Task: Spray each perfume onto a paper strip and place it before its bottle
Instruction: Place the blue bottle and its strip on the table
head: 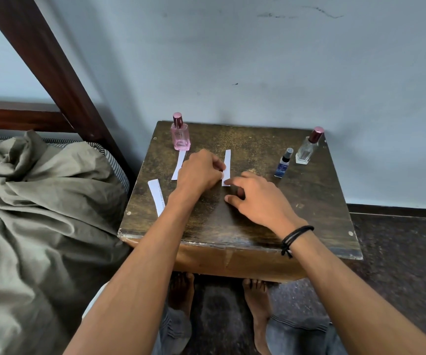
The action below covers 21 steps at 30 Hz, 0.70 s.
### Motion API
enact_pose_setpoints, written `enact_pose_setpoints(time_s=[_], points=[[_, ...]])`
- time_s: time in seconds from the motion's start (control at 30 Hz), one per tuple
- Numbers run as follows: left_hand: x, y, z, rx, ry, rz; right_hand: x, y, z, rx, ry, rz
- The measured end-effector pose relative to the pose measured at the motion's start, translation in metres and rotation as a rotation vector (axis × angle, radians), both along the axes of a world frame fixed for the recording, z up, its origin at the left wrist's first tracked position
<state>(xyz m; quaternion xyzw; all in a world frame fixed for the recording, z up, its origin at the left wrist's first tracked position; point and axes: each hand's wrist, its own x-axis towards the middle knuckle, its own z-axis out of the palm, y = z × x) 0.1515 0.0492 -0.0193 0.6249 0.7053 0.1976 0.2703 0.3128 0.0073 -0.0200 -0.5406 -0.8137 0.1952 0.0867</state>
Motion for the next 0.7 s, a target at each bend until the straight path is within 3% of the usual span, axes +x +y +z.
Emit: enact_pose_setpoints(time_s=[0.7], points=[[0.0016, 0.0035, -0.0031, 0.008, -0.023, -0.006, 0.0031, 0.0024, 0.0004, -0.003, 0.006, -0.012]])
